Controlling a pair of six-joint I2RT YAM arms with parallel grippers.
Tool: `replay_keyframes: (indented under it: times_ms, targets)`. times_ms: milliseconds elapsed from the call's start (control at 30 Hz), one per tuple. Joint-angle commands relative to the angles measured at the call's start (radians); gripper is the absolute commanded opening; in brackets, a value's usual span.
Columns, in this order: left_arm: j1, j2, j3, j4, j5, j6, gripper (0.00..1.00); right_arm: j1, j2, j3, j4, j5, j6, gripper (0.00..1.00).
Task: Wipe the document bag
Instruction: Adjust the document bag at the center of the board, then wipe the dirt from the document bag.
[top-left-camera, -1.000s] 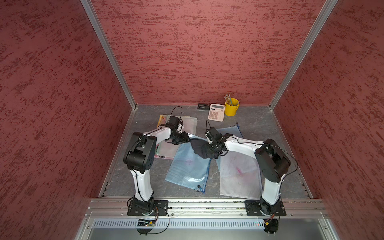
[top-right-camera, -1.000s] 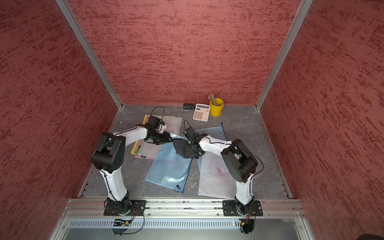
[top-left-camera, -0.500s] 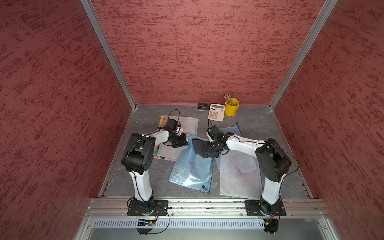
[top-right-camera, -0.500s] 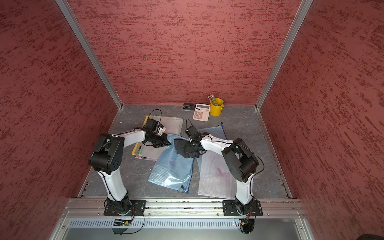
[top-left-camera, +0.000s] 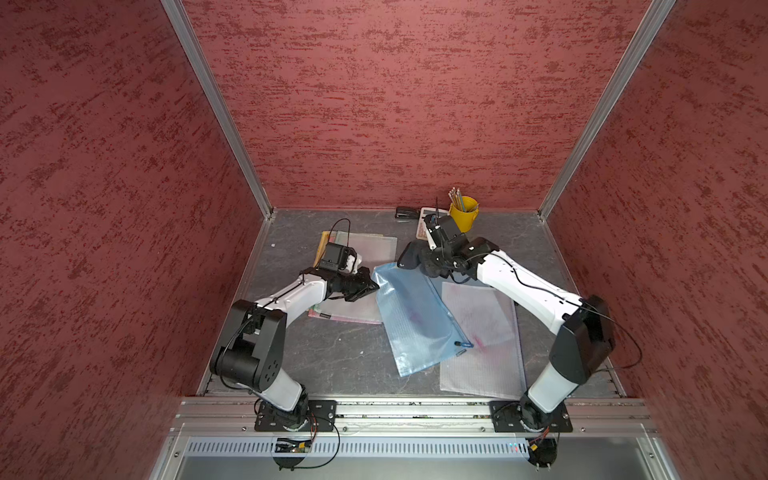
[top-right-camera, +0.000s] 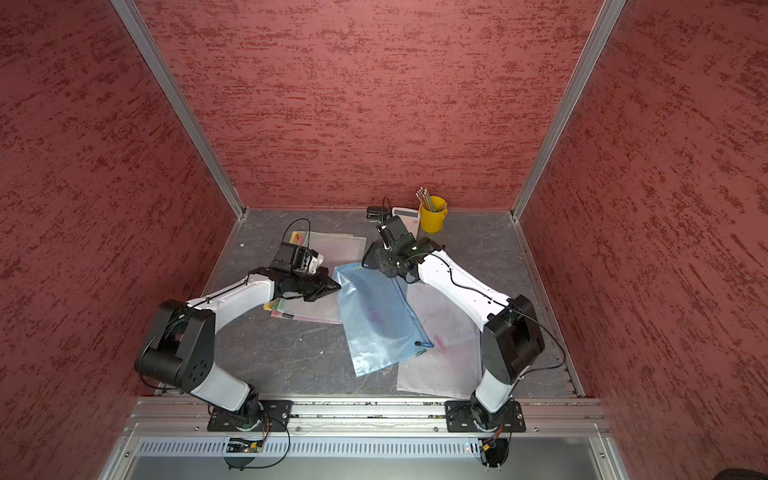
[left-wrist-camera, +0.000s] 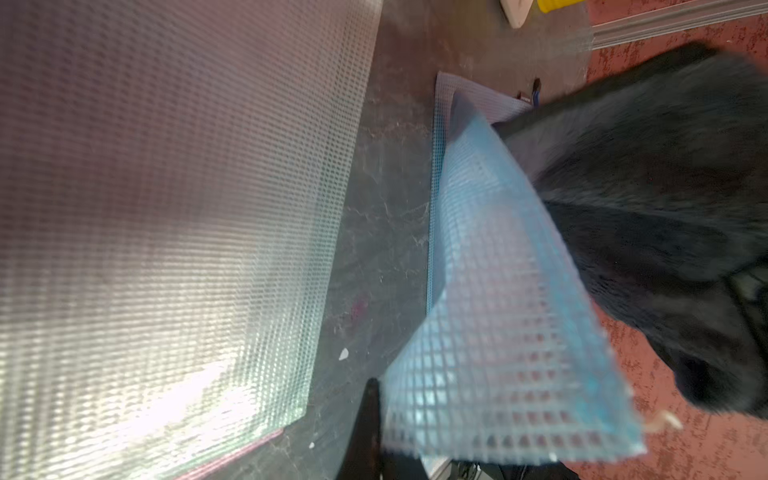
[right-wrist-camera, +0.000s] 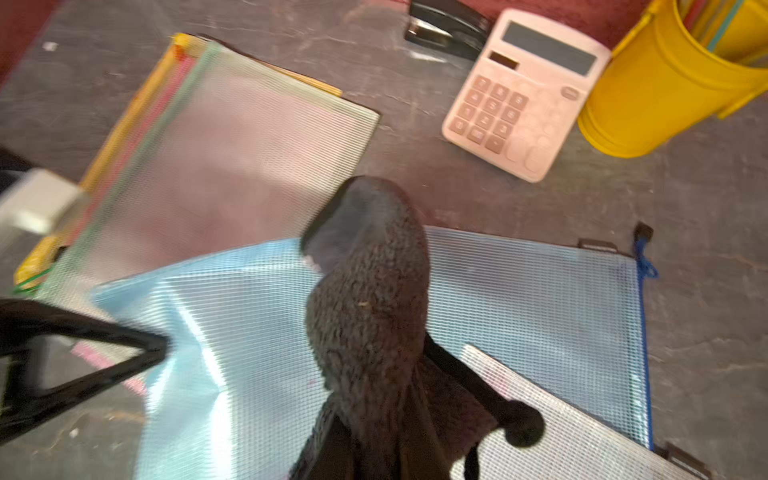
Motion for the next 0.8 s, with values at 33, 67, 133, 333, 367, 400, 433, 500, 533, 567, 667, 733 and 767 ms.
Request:
replay_keyframes:
  times_ms: [33, 67, 133, 333, 367, 400, 433, 500, 533, 567, 667, 733, 767]
  targets:
    - [-0.064, 0.025, -0.044, 0.097, -0.017, -0.098, 0.0, 0.152, -0.014, -0.115, 0.037, -0.069, 0.041, 0.0]
    - [-0.079, 0.036, -0.047, 0.107, -0.019, -0.098, 0.0, 0.18, -0.01, -0.169, 0.069, -0.077, 0.077, 0.0]
    - [-0.092, 0.052, -0.059, 0.12, -0.021, -0.1, 0.0, 0.217, -0.011, -0.297, 0.163, -0.088, 0.171, 0.0]
    - [-0.085, 0.069, -0.104, 0.129, -0.003, -0.08, 0.0, 0.225, -0.033, -0.648, 0.376, -0.116, 0.462, 0.0]
    - [-0.083, 0.071, -0.105, 0.116, -0.002, -0.067, 0.0, 0.225, -0.045, -0.687, 0.382, -0.105, 0.498, 0.0]
    - [-0.078, 0.071, -0.102, 0.093, 0.002, -0.047, 0.0, 0.225, -0.066, -0.731, 0.385, -0.095, 0.544, 0.0]
    - [-0.072, 0.071, -0.099, 0.063, 0.006, -0.018, 0.0, 0.224, -0.094, -0.769, 0.373, -0.097, 0.583, 0.0]
    - [-0.052, 0.068, -0.099, 0.03, 0.019, 0.024, 0.0, 0.225, -0.163, -0.831, 0.293, -0.108, 0.688, 0.0]
    - [-0.04, 0.068, -0.104, 0.026, 0.04, 0.042, 0.0, 0.231, -0.209, -0.87, 0.266, -0.136, 0.73, 0.0]
    - [-0.029, 0.071, -0.101, 0.013, 0.05, 0.054, 0.0, 0.248, -0.272, -0.891, 0.23, -0.138, 0.772, 0.0]
    - [-0.007, 0.086, -0.072, -0.06, 0.063, 0.109, 0.0, 0.288, -0.413, -0.883, 0.022, -0.09, 0.823, 0.0]
    - [0.001, 0.101, -0.052, -0.102, 0.073, 0.149, 0.0, 0.282, -0.444, -0.75, -0.175, 0.027, 0.749, 0.0]
    - [0.005, 0.11, -0.044, -0.116, 0.086, 0.162, 0.0, 0.272, -0.424, -0.662, -0.244, 0.083, 0.696, 0.0]
